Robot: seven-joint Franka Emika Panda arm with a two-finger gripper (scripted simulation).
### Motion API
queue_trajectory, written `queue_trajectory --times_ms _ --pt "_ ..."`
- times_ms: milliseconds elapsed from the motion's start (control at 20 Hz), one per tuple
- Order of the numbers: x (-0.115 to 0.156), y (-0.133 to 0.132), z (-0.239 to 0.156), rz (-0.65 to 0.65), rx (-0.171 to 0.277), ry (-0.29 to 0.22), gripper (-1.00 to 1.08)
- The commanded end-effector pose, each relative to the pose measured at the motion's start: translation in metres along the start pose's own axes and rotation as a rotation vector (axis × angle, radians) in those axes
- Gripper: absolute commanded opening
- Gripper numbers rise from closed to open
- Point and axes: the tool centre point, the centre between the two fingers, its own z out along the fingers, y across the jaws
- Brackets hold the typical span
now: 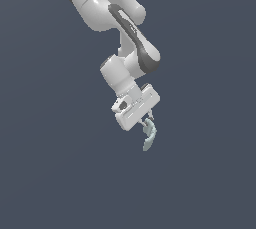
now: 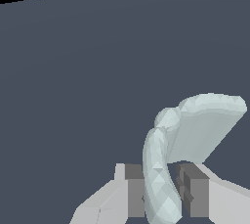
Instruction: Pick up the object and move it to a goal position.
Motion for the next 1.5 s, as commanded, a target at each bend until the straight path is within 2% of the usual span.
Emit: queue_trajectory --times_ms 0,850,1150,1450 --pt "0.006 0.005 -0.015 -0.001 -0.001 -0.001 -1.00" --pt "0.069 0.055 -0.158 -0.001 -0.001 -0.002 -1.00" --pt "0.085 0.068 -0.191 0.000 -0.001 0.001 -1.00" --pt "0.093 0.075 -0.207 0.001 0.000 0.002 -1.00"
